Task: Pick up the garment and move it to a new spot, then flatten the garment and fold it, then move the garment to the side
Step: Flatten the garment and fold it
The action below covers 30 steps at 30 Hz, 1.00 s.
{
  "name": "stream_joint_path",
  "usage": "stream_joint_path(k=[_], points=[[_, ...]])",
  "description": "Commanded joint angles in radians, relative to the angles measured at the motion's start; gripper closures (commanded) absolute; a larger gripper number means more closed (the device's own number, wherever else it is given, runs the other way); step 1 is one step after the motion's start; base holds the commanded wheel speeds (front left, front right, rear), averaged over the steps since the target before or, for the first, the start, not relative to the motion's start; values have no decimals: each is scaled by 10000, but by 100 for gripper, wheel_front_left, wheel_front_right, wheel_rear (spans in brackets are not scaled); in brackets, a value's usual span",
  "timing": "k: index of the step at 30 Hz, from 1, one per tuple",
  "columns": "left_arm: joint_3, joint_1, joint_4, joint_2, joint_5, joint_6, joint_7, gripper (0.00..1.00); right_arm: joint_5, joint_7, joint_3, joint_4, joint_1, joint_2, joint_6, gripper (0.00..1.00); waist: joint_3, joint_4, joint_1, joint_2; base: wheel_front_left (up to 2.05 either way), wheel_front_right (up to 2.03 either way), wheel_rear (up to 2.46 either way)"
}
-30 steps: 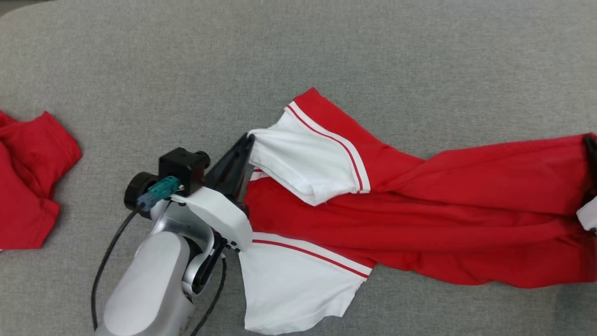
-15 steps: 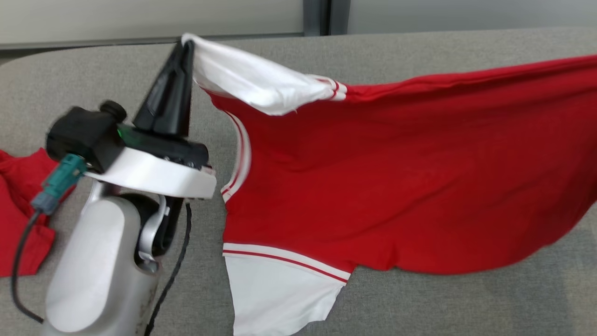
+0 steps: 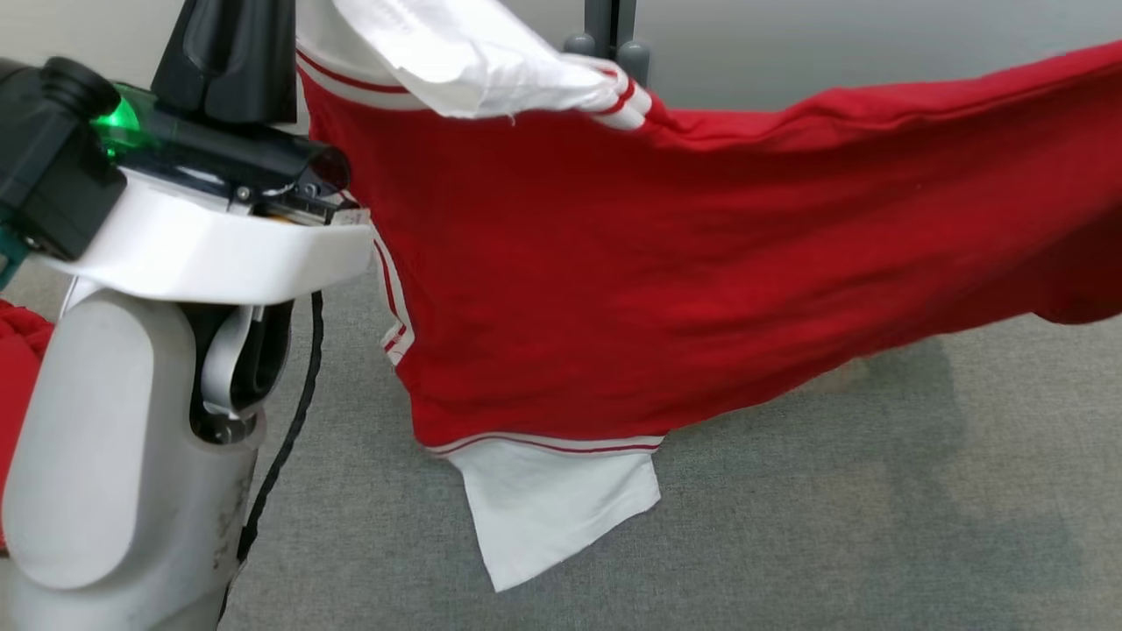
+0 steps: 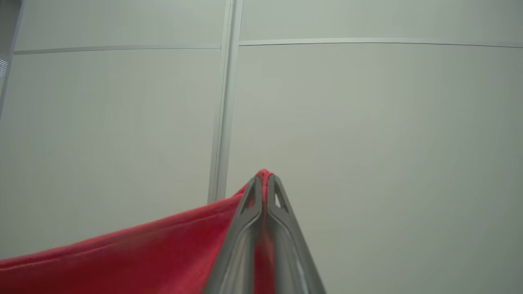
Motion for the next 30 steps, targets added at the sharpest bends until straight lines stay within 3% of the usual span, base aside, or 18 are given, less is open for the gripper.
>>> stream_joint_path(k=[1, 9, 14, 20, 25, 30], points=[[-9, -350, 114, -22, -121, -49, 45, 100, 12, 124, -99, -52, -225, 110, -5, 100, 161, 45, 0, 0, 0, 0, 0], [-51, -2565, 2321, -234, -474, -580, -94, 100, 434, 39, 311, 1280, -2276, 53, -5, 100, 1151, 60, 0, 0, 0, 0, 0], [12, -4838, 4750, -426, -319, -817, -881, 100, 648, -562, 1113, 3359, -4725, -80, -4, 100, 1591, 3, 0, 0, 0, 0, 0], [66, -7127, 7444, -508, -109, -919, -1843, 100, 852, -1756, 2373, 6083, -7368, 333, -5, 100, 1629, -104, 0, 0, 0, 0, 0], [161, -7955, 9490, -663, -229, -912, -2170, 100, 986, -2273, 3634, 8424, -8523, 794, -5, 100, 1767, -79, 0, 0, 0, 0, 0], [-57, -7589, 11445, -875, -281, -1079, -2318, 100, 1276, -2439, 4850, 10547, -8780, 1230, -4, 100, 2197, 45, 0, 0, 0, 0, 0]])
